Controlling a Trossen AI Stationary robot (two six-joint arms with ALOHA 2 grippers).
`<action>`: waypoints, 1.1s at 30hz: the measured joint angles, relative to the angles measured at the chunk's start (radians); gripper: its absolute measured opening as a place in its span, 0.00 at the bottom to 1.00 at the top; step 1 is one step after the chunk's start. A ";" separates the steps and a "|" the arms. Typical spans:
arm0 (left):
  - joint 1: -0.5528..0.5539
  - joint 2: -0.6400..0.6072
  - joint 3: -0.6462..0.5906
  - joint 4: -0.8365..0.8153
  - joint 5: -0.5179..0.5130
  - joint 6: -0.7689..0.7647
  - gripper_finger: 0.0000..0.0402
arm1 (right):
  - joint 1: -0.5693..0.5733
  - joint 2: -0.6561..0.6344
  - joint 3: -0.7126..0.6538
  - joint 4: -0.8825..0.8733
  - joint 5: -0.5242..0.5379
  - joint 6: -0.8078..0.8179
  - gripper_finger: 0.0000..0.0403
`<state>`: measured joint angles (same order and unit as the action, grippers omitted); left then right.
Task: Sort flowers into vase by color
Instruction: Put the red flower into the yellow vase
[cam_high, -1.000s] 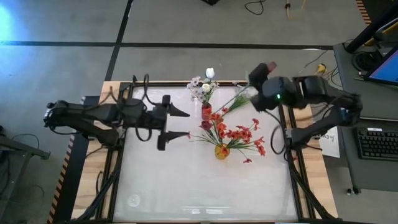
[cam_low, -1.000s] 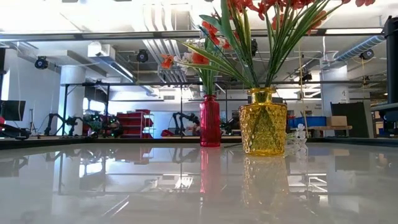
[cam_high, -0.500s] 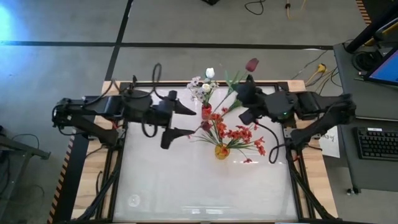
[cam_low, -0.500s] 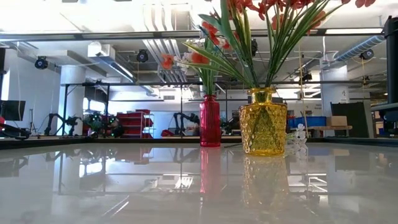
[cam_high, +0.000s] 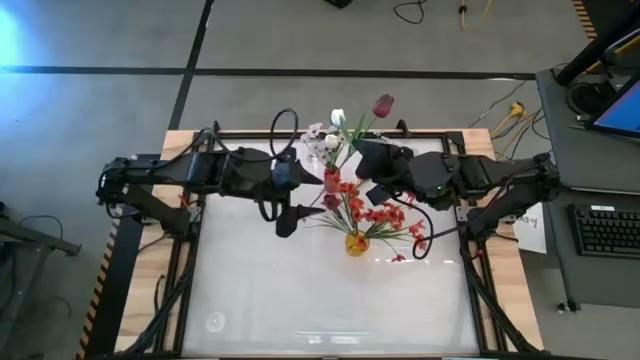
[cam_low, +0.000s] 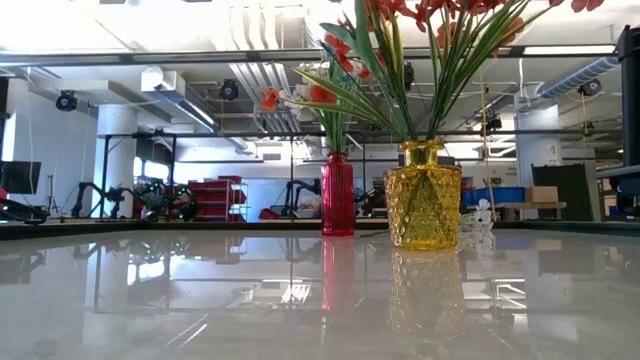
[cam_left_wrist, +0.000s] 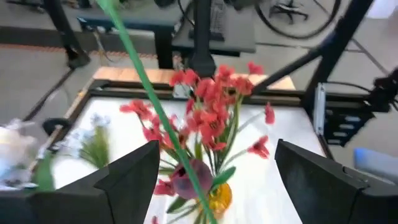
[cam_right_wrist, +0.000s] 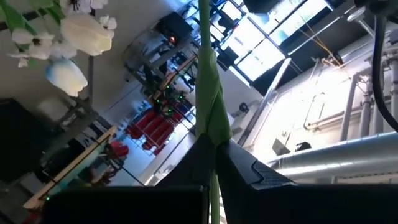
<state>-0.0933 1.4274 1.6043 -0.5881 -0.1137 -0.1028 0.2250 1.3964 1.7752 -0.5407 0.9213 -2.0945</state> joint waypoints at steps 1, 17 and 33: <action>-0.001 -0.003 0.005 -0.004 -0.019 -0.001 0.76 | 0.003 0.000 0.000 0.000 -0.001 0.000 0.02; 0.019 0.020 0.004 -0.022 -0.061 0.005 0.60 | 0.015 0.000 0.000 0.101 -0.073 -0.079 0.02; -0.028 0.024 0.003 -0.001 -0.053 0.034 0.00 | 0.016 0.021 0.000 0.165 -0.135 0.131 0.31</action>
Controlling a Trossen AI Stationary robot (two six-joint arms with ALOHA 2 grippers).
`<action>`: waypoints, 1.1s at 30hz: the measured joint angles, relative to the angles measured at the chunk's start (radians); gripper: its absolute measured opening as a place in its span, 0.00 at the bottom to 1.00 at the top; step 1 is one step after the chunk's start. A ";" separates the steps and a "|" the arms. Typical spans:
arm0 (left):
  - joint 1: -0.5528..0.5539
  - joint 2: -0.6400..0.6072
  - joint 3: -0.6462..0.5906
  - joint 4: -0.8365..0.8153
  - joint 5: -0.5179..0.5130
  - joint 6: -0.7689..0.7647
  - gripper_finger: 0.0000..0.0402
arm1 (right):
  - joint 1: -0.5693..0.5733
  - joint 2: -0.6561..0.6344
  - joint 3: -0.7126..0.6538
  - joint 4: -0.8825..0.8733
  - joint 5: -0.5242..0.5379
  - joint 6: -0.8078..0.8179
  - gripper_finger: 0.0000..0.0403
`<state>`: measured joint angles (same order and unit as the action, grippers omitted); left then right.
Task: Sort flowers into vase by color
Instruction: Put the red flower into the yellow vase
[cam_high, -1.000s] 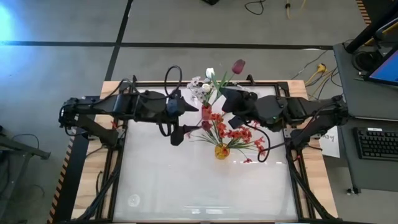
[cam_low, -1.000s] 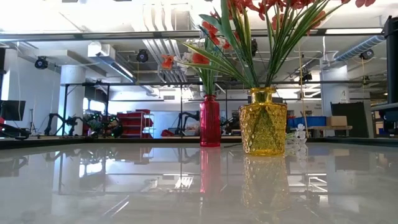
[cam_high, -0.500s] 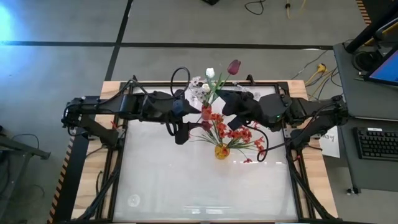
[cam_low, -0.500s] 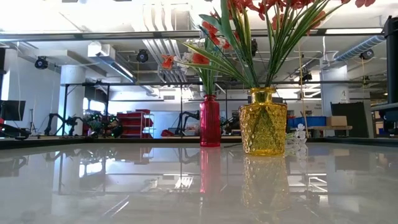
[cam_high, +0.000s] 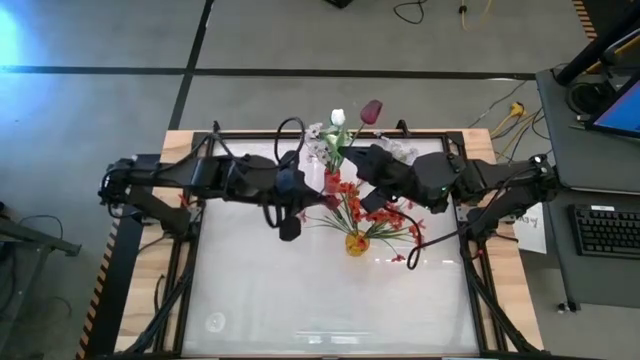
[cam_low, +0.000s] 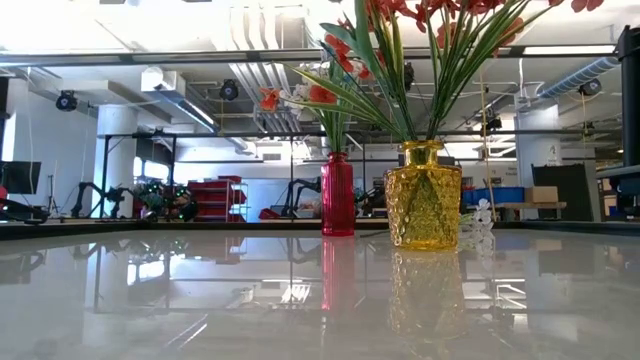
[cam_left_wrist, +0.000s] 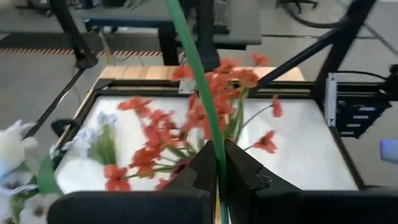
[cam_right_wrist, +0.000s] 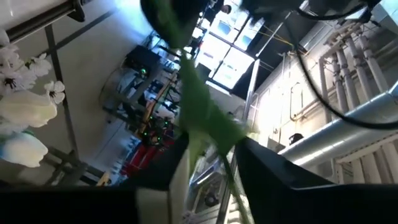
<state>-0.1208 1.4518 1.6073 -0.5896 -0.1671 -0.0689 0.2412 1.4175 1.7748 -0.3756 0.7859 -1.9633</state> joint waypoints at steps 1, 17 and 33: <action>-0.012 -0.002 0.000 0.004 -0.008 0.013 0.00 | 0.004 0.000 0.000 0.000 0.001 0.000 0.34; -0.133 -0.204 -0.383 0.384 -0.236 -0.008 0.00 | 0.166 -0.025 0.001 0.047 0.003 0.168 0.50; -0.135 -0.375 -0.827 1.161 -0.058 0.026 0.00 | 0.207 -0.020 0.003 0.488 0.032 0.208 0.50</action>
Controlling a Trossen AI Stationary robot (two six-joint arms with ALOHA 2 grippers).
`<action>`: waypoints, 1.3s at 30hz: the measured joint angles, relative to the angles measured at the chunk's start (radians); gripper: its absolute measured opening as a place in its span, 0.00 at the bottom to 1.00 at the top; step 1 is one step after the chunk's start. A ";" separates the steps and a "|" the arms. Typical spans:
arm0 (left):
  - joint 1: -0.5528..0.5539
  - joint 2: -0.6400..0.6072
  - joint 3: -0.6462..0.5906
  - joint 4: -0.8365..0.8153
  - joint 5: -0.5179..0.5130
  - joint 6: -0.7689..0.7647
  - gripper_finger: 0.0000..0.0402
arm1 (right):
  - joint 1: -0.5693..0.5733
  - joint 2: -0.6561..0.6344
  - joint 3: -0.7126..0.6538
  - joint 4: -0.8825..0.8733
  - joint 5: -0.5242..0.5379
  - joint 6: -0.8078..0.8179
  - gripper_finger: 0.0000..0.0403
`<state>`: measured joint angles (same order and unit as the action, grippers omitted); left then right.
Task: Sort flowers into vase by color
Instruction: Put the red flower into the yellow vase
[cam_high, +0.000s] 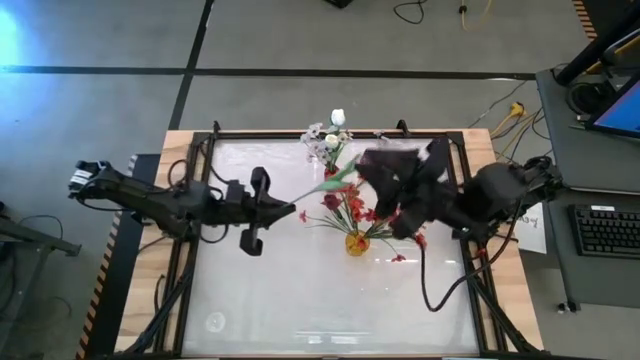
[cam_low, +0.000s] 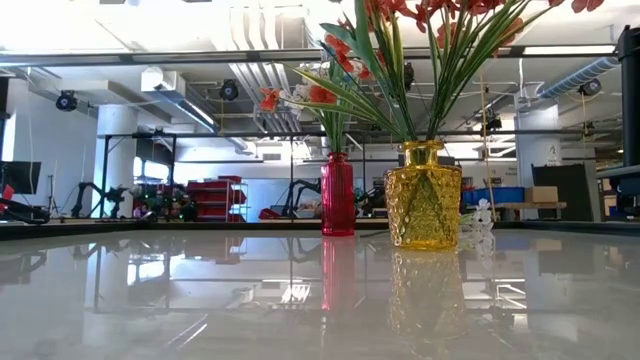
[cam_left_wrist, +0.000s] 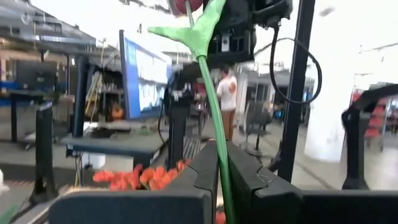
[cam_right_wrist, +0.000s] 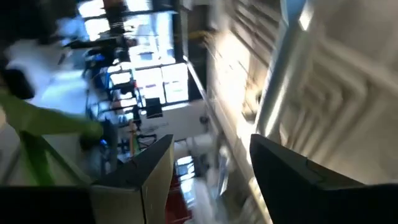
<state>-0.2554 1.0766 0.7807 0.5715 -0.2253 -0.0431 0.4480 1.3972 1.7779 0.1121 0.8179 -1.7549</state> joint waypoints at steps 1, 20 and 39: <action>0.000 -0.010 -0.009 0.019 0.000 0.001 0.00 | 0.003 -0.001 0.000 0.040 0.018 0.051 0.50; 0.001 -0.039 -0.009 0.144 -0.004 0.147 0.00 | 0.065 -0.176 -0.005 -0.879 -0.135 1.739 0.50; 0.002 0.166 0.010 0.229 -0.046 0.145 0.00 | -0.023 0.029 -0.035 -0.647 -0.244 1.611 0.50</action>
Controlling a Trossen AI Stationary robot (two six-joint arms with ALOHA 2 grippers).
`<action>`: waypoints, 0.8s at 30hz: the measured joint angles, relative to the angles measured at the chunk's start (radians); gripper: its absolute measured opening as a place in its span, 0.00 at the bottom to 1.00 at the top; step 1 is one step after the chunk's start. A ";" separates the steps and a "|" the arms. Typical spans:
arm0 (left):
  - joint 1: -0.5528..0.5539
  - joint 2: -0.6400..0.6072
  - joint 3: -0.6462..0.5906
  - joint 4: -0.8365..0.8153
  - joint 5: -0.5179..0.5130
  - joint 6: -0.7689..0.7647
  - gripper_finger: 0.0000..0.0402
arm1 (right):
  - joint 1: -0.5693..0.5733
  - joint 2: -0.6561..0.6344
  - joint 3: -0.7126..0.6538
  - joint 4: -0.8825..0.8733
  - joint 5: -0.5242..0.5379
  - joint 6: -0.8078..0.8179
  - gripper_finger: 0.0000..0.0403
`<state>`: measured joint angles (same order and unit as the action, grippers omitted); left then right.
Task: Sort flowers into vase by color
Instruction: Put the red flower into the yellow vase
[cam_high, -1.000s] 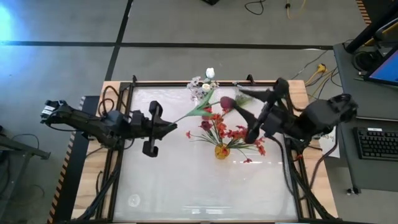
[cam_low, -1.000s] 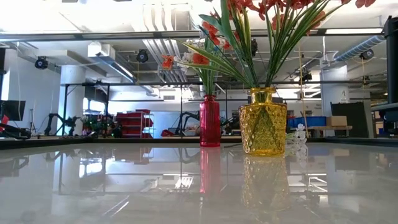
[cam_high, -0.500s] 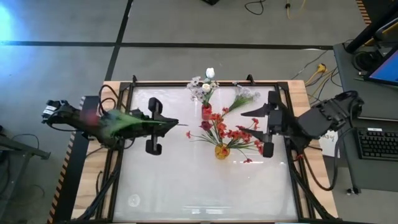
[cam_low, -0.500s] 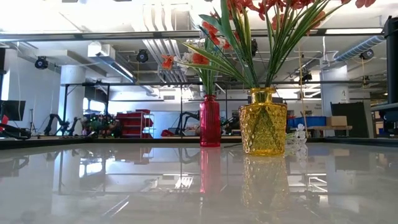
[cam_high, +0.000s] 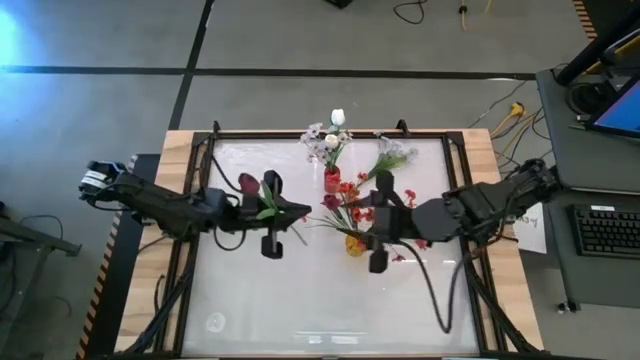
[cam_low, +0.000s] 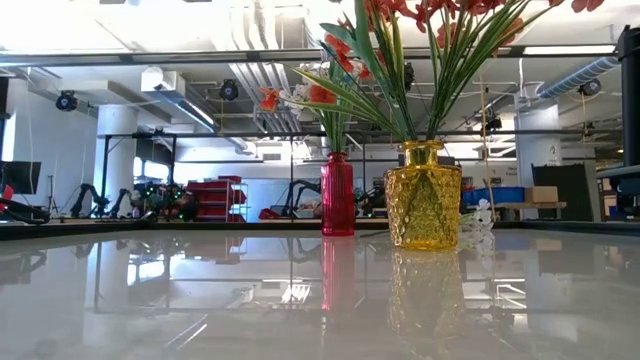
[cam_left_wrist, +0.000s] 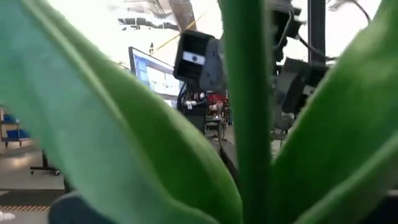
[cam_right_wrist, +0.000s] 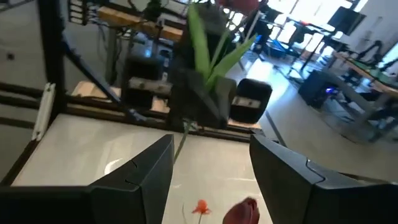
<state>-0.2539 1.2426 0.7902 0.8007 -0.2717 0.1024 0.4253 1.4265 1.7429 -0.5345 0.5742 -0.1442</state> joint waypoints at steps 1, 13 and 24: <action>0.000 0.005 0.000 -0.001 -0.001 -0.001 0.00 | -0.007 0.012 0.003 0.002 0.001 0.000 0.50; 0.000 0.012 0.000 -0.132 0.027 0.067 0.00 | -0.095 0.111 0.003 0.169 -0.179 0.013 0.50; 0.000 0.015 0.000 -0.151 0.019 0.132 0.00 | -0.184 0.190 0.002 0.285 -0.297 0.047 0.50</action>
<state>-0.2535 1.2579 0.7898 0.6499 -0.2532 0.2343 0.2410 1.6167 1.7447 -0.2492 0.2772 -0.0977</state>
